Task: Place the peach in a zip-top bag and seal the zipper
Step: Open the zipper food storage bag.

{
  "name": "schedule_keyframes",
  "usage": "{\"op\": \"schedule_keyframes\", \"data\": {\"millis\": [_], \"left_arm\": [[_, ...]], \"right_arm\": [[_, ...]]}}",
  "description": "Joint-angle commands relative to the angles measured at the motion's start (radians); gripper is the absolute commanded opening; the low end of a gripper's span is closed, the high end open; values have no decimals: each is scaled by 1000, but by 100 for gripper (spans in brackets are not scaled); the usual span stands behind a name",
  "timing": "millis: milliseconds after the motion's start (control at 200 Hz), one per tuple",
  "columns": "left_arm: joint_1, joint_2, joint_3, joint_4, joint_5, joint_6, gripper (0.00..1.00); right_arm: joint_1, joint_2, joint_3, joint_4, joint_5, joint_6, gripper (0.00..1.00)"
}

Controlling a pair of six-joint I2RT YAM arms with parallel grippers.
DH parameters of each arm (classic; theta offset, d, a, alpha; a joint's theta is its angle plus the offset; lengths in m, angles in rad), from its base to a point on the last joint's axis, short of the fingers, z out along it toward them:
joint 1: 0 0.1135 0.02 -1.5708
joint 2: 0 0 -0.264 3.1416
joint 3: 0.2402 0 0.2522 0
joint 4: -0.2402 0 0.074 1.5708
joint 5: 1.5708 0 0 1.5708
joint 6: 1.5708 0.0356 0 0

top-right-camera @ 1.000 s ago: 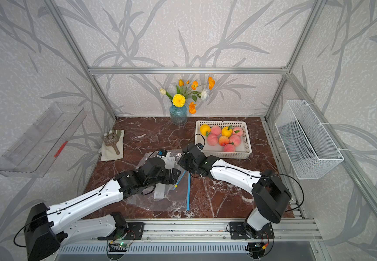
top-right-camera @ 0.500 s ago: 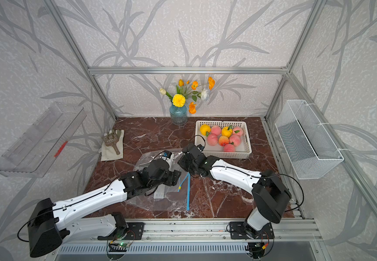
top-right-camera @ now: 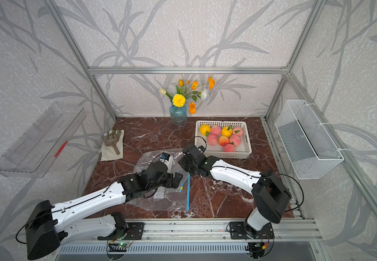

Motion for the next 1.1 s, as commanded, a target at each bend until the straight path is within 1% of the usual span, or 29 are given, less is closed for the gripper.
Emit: {"op": "schedule_keyframes", "data": {"millis": [0, 110, 200, 250, 395, 425, 615, 750, 875, 1095], "left_arm": [[-3, 27, 55, -34, -22, -80, 99], [-4, 41, 73, -44, -23, -110, 99], [-4, 40, 87, -37, 23, -109, 99], [-4, 36, 88, -31, 26, -113, 99], [-4, 41, 67, -48, -43, -121, 99], [-5, 46, 67, -58, -55, -120, 98], [-5, 95, 116, -119, -84, -73, 82], [-4, 128, 138, -130, -84, -57, 74], [-5, 137, 145, -130, -103, -40, 64], [-6, 137, 146, -130, -99, 23, 37]], "right_arm": [[7, -21, -13, -23, 13, 34, 1], [11, -22, -13, -23, 16, 44, 1], [13, -22, -10, -24, 20, 51, 1], [13, -21, -10, -24, 18, 53, 1], [12, -24, -12, -25, 15, 59, 1], [12, -25, -13, -25, 16, 59, 1], [13, -34, -12, -37, 20, 65, 0], [13, -29, -10, -34, 9, 72, 0], [13, -30, -14, -39, 9, 73, 0], [13, -34, -16, -57, 20, 58, 3]]}}
